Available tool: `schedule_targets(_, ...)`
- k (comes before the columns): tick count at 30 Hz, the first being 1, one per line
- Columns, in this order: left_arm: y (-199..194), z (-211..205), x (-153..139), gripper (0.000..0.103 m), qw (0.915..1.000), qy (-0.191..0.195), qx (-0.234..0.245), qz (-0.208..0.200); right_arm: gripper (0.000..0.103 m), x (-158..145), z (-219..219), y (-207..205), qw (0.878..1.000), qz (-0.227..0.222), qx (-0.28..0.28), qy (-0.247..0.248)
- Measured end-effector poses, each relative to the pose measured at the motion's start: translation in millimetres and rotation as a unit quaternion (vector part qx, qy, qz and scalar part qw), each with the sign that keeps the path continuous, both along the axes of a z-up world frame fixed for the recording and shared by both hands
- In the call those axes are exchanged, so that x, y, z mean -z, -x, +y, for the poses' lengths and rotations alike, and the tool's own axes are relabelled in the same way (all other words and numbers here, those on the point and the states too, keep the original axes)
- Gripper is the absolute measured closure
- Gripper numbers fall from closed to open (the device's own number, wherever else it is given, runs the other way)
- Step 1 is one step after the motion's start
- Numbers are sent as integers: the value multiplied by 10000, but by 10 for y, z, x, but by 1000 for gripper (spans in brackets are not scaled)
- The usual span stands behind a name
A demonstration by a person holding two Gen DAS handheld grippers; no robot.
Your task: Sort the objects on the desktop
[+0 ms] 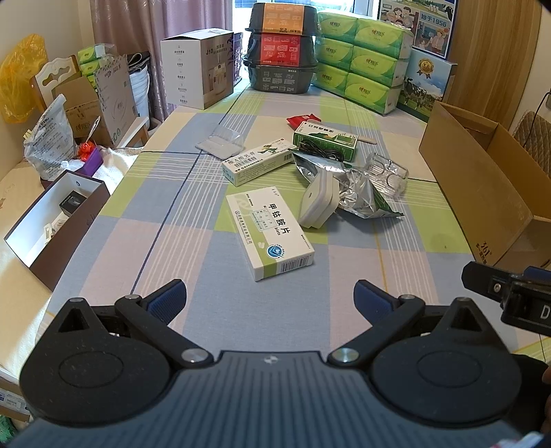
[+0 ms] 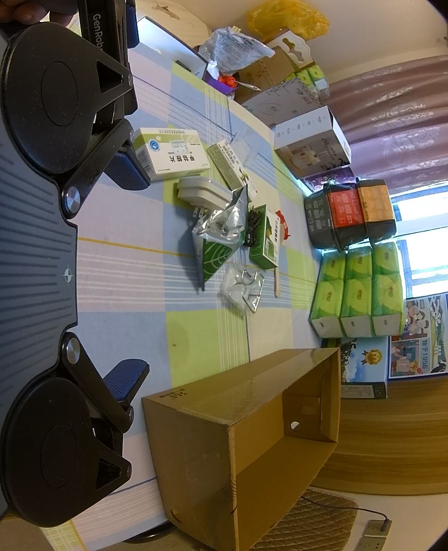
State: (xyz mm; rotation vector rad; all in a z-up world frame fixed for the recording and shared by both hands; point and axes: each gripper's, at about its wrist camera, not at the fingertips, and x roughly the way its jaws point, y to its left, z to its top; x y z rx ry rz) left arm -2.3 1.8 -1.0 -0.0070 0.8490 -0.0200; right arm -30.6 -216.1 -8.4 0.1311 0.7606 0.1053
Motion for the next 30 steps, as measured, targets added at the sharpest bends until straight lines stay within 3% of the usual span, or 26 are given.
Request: schedule_targets(30,5,-36,-22,1,9998,175,-59,27,2,-22,55,9,9999,-29,-10,128)
